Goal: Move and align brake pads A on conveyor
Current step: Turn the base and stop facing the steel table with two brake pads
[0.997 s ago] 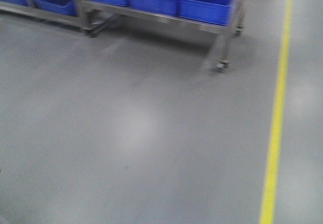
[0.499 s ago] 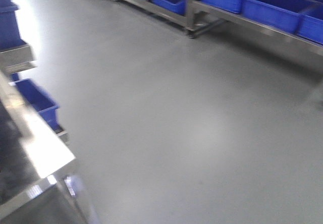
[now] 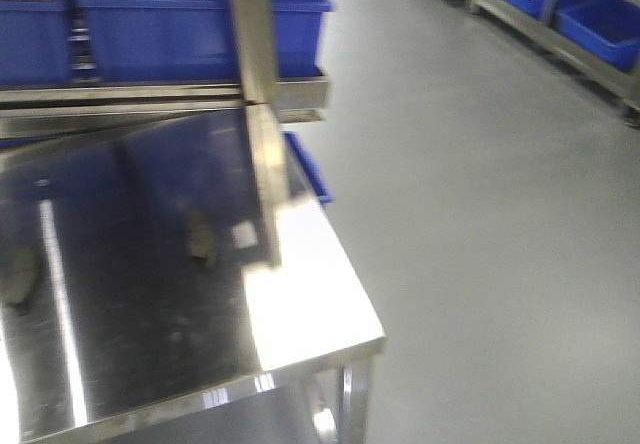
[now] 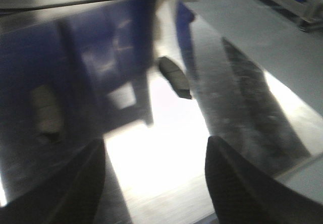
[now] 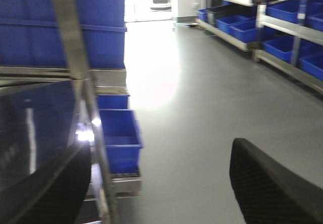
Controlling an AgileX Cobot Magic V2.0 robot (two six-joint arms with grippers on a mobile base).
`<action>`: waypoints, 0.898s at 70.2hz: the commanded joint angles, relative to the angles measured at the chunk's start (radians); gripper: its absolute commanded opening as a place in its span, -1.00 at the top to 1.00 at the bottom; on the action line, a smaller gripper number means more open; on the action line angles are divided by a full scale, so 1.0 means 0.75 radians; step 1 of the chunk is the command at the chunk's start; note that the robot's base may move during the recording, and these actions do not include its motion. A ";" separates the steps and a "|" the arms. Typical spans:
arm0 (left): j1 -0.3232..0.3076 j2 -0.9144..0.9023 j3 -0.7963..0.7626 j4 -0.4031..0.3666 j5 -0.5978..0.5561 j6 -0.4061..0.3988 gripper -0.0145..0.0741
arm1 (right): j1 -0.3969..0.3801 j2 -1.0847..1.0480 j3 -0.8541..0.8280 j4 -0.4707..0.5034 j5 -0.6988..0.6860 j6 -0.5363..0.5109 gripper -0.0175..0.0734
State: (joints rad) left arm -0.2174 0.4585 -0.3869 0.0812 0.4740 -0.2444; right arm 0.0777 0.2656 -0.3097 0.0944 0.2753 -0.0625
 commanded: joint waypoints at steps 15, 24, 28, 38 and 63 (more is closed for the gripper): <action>-0.004 0.007 -0.038 0.003 -0.085 -0.006 -0.24 | -0.005 0.014 -0.037 -0.001 -0.104 -0.005 -0.56; -0.004 0.007 -0.038 0.003 -0.085 -0.006 -0.24 | -0.005 0.014 -0.037 -0.001 -0.104 -0.005 -0.56; -0.004 0.007 -0.038 0.003 -0.085 -0.006 -0.24 | -0.005 0.014 -0.037 -0.001 -0.104 -0.005 -0.56; -0.004 0.007 -0.038 0.003 -0.085 -0.006 -0.24 | -0.005 0.014 -0.037 -0.001 -0.104 -0.005 -0.56; -0.004 0.007 -0.038 0.003 -0.085 -0.006 -0.24 | -0.005 0.014 -0.037 -0.001 -0.104 -0.005 -0.56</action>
State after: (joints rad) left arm -0.2174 0.4585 -0.3869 0.0812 0.4740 -0.2444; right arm 0.0777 0.2656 -0.3097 0.0944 0.2753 -0.0625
